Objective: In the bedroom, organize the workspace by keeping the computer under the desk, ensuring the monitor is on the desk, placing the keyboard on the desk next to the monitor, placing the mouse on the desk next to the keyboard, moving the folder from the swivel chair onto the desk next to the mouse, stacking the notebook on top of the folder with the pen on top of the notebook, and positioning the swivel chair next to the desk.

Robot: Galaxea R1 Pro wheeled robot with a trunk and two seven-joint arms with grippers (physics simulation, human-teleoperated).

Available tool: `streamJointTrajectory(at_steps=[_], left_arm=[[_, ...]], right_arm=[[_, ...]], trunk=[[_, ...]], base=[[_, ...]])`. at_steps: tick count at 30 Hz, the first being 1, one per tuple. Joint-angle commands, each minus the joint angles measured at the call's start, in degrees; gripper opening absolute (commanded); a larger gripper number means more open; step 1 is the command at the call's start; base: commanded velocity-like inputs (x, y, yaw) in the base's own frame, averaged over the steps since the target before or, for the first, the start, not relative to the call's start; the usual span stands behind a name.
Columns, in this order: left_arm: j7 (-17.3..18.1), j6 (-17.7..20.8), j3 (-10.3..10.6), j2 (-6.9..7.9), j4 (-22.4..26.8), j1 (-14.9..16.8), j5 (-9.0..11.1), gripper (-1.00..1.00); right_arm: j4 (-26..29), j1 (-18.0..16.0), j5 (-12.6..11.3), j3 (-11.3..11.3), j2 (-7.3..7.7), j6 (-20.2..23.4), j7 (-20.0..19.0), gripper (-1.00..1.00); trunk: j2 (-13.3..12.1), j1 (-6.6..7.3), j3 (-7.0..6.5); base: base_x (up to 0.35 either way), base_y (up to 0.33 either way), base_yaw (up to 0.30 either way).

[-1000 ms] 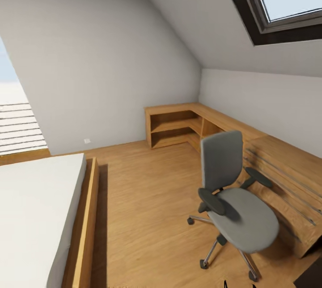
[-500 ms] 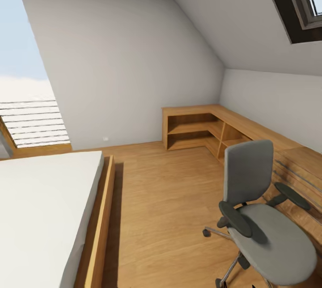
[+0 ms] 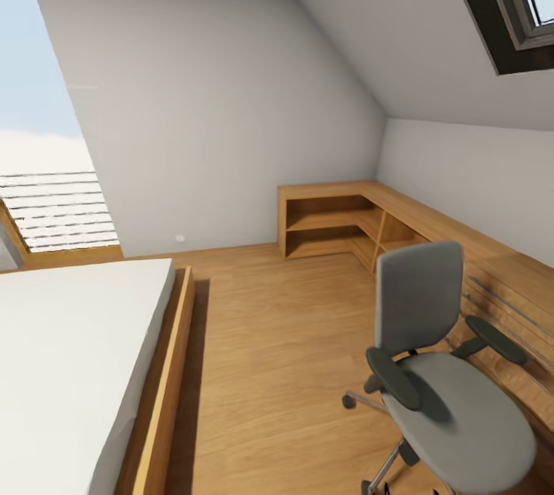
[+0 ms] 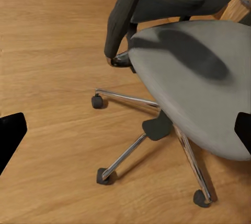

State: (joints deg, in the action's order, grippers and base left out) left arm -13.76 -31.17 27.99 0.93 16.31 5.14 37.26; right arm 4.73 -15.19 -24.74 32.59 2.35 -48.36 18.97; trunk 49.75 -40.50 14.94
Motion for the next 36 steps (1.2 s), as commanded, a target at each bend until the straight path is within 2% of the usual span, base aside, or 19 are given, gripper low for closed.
streamJointTrajectory(at_steps=[1, 15, 18, 19, 22, 23, 24, 25, 27, 28, 32, 36], left_arm=[[-0.49, -0.11, 0.49, 0.04, 0.03, 0.05, 0.15, 1.00], [-0.56, -0.15, 0.50, -0.05, 0.03, 0.05, 0.19, 1.00], [-0.64, -0.22, 0.52, -1.27, 0.14, 0.05, -0.05, 1.00], [-0.85, 0.20, 0.50, -2.43, 1.84, 0.08, -0.14, 1.00], [-1.70, 1.61, 0.49, -2.73, 4.78, 0.13, -0.22, 1.00], [-3.59, 4.55, 0.49, -2.84, 8.47, 0.36, -0.28, 1.00], [-8.05, 13.17, 0.49, -2.91, 15.86, 1.19, -0.34, 1.00], [-8.85, 15.20, 0.49, -2.92, 17.28, 1.38, -0.36, 1.00], [-10.86, 21.73, 0.44, -2.94, 21.53, 2.28, -0.36, 1.00], [-11.34, 23.55, 0.43, -2.94, 22.68, 3.01, -0.36, 1.00], [-11.92, 26.12, 0.38, -3.04, 24.23, 4.68, -0.01, 1.00], [-11.92, 26.18, 0.34, -3.09, 22.81, 5.07, 0.07, 1.00]], right_arm=[[0.08, -0.01, -0.30, 0.47, 0.02, -0.07, 0.34, 1.00], [0.00, -0.01, -0.22, 0.47, 0.09, -0.07, 0.28, 1.00], [-0.03, -0.01, -0.18, 0.52, 0.07, -0.07, 0.28, 1.00], [-0.04, -0.01, -0.14, 0.64, 0.03, -0.02, 0.28, 1.00], [0.18, -0.01, -0.19, 0.63, -0.03, -0.05, 0.28, 1.00], [0.94, -0.01, -0.20, 0.58, -0.14, -0.16, 0.30, 1.00], [3.63, -0.01, -0.15, 0.52, -0.48, -0.22, 0.29, 1.00], [4.17, -0.01, -0.15, 0.51, -0.52, -0.21, 0.29, 1.00], [6.13, -0.17, -0.14, 0.44, -0.52, 0.03, 0.30, 1.00], [7.00, -0.56, -0.15, 0.42, -0.52, 0.25, 0.33, 1.00], [7.96, -3.17, -0.27, 0.38, -0.51, 3.18, 0.28, 1.00], [7.86, -4.20, -0.23, 0.39, -0.56, 5.23, 0.08, 1.00]], trunk=[[0.06, -0.01, 0.08], [0.06, -0.01, 0.29], [0.06, -0.01, 0.30], [0.06, -0.01, 0.31], [0.06, -0.01, 0.31], [0.06, -0.01, 0.31], [0.06, -0.01, 0.31], [0.06, -0.01, 0.31], [0.06, -0.01, 0.31], [0.06, -0.01, 0.31], [0.06, -0.01, 0.31], [0.06, -0.01, 0.31]], base=[[0.000, 0.000, 0.253], [0.000, 0.000, 0.239], [0.000, 0.000, 0.041], [0.000, 0.000, 0.008], [0.000, 0.000, 0.004], [0.000, 0.000, 0.002], [0.000, 0.000, 0.000], [0.000, 0.000, 0.000], [0.000, 0.000, 0.000], [0.000, 0.000, 0.000], [0.000, 0.000, 0.000], [0.000, 0.000, 0.000]])
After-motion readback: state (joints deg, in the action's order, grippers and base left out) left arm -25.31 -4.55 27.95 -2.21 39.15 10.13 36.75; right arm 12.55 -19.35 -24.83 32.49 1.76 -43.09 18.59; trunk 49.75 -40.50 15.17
